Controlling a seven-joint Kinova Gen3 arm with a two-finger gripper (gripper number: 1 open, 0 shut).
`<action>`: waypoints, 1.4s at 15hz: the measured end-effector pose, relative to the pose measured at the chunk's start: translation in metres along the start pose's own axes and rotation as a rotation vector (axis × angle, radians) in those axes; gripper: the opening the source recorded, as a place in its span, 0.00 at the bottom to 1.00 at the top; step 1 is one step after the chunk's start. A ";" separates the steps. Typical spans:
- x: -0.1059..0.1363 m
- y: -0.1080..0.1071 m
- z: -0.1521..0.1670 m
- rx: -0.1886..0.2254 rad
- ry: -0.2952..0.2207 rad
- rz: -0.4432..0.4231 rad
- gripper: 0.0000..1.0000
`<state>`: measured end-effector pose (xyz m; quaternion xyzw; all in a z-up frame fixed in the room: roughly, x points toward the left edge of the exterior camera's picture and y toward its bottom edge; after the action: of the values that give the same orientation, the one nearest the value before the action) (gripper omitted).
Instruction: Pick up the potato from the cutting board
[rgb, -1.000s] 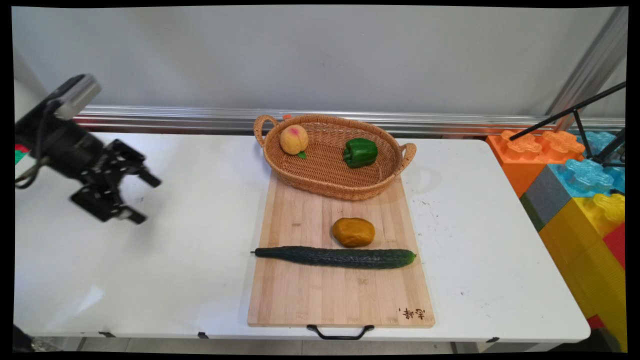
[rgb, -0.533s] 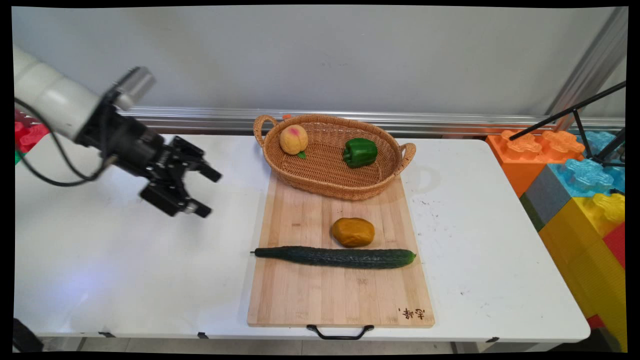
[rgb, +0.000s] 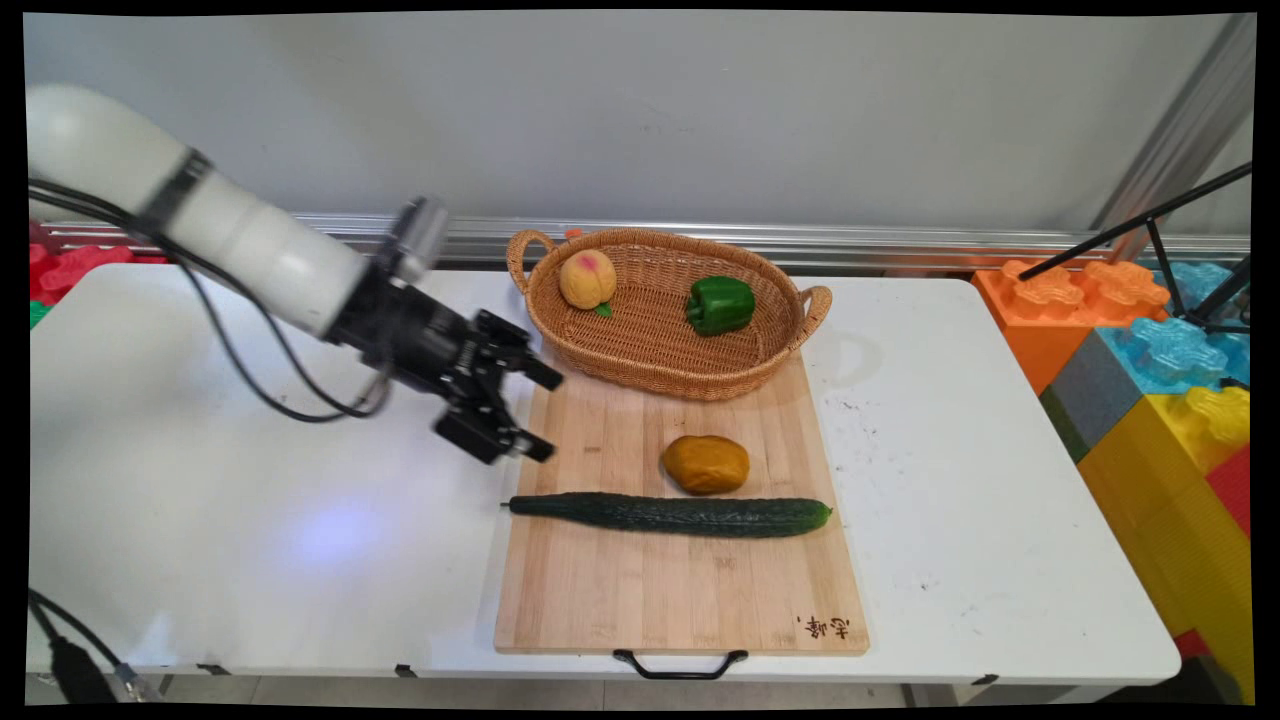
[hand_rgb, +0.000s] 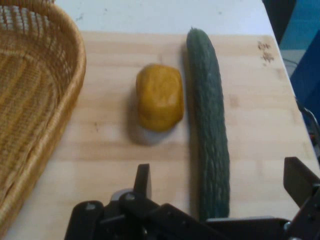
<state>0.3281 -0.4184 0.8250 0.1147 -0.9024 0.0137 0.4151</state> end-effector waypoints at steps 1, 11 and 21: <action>0.001 -0.002 0.014 0.001 0.005 0.006 1.00; 0.009 -0.015 0.128 0.042 0.003 0.051 1.00; 0.024 -0.021 0.161 0.098 -0.006 0.070 1.00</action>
<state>0.1971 -0.4629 0.7360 0.1034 -0.9054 0.0720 0.4055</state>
